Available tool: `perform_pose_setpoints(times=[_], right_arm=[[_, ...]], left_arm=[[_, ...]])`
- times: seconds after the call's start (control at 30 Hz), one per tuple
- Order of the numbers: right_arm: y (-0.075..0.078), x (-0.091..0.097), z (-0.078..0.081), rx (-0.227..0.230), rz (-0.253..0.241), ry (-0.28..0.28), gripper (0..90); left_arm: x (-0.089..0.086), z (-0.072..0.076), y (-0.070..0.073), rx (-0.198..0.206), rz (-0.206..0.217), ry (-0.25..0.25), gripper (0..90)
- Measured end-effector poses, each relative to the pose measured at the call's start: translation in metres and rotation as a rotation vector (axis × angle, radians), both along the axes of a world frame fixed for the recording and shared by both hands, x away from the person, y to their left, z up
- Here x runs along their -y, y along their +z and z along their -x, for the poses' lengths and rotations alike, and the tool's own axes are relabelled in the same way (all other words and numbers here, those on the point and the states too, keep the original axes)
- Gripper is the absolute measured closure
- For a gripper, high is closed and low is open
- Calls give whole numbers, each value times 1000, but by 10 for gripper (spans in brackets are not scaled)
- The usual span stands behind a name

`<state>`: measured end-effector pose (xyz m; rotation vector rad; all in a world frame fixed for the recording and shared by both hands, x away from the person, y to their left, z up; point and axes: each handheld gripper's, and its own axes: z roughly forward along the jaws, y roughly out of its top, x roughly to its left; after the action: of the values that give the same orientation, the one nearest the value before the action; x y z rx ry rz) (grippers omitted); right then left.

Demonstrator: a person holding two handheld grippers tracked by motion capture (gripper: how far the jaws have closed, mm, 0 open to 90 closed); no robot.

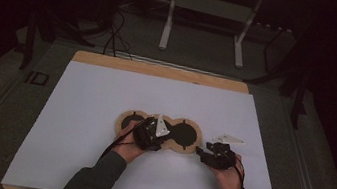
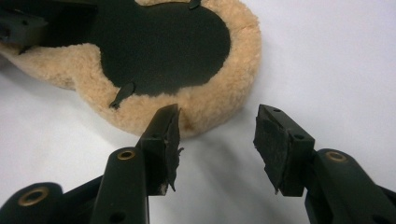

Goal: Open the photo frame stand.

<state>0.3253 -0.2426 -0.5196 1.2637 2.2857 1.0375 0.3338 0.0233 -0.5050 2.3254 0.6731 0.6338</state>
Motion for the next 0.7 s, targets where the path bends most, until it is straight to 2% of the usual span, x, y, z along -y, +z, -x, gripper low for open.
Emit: perform_pose_setpoints(times=[0.1, 0.23, 0.33, 0.37, 0.43, 0.57, 0.67, 0.7], right_arm=[[0, 0, 0, 0, 0, 0, 496], [0, 0, 0, -1, 1, 3, 496], [0, 0, 0, 0, 1, 3, 496], [0, 0, 0, 0, -3, 0, 495], [0, 0, 0, -1, -3, 0, 496], [0, 0, 0, 1, -3, 0, 494], [0, 1, 0, 1, -6, -1, 493], [0, 1, 0, 1, -7, -2, 493]], left_arm=[[1, -1, 1, -1, -8, 2, 548], [7, -2, 0, 15, -51, 5, 566], [9, -2, -1, 22, -60, 14, 595], [11, -2, -1, 43, -89, 19, 611], [13, -1, -1, 56, -102, 25, 635], [14, 0, -1, 82, -116, 25, 677], [14, 1, 0, 93, -117, 25, 702], [13, 1, 0, 93, -105, 28, 707]])
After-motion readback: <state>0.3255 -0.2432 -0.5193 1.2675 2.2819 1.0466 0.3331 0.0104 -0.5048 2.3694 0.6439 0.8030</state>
